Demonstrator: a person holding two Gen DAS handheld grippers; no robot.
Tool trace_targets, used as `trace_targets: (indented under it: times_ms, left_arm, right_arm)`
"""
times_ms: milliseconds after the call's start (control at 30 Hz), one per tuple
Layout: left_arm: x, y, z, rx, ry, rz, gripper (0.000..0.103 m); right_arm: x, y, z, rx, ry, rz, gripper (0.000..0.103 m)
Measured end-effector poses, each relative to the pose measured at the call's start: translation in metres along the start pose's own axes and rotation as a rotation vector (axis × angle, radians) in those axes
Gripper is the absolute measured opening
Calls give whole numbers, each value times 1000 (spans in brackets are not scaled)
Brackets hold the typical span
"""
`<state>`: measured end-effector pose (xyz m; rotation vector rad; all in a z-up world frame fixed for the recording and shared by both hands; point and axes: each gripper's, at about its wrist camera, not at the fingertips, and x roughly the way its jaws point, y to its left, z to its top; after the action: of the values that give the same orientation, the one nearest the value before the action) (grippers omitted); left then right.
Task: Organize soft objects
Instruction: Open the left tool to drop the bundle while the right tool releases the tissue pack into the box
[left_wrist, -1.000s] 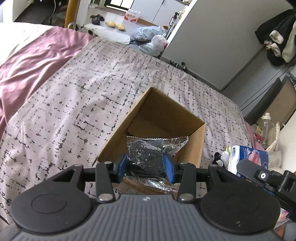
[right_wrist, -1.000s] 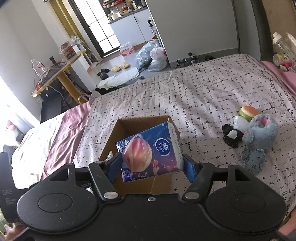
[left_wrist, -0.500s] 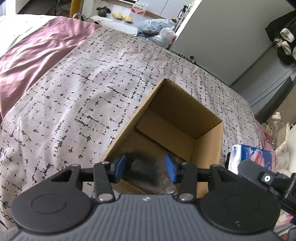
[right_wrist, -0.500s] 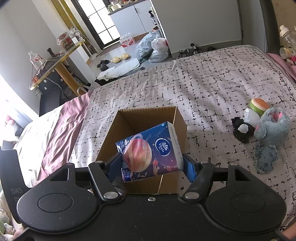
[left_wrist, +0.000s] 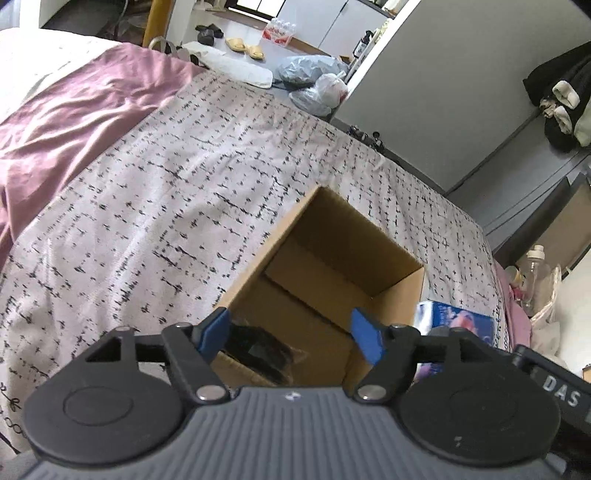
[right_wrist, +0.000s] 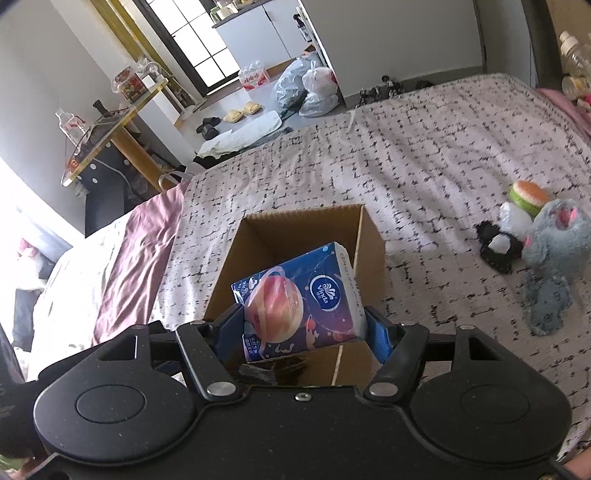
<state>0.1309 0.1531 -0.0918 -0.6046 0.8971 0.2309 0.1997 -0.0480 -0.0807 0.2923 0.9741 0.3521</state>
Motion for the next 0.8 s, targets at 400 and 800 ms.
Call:
trace_targets:
  times_ms: [400, 800]
  left_arm:
    - [-21, 20, 12, -17, -47, 44, 73]
    - [-25, 19, 12, -9, -31, 85, 80]
  right_arm:
    - [25, 13, -2, 23, 67, 23, 70]
    - [4, -2, -5, 36, 65, -7, 96]
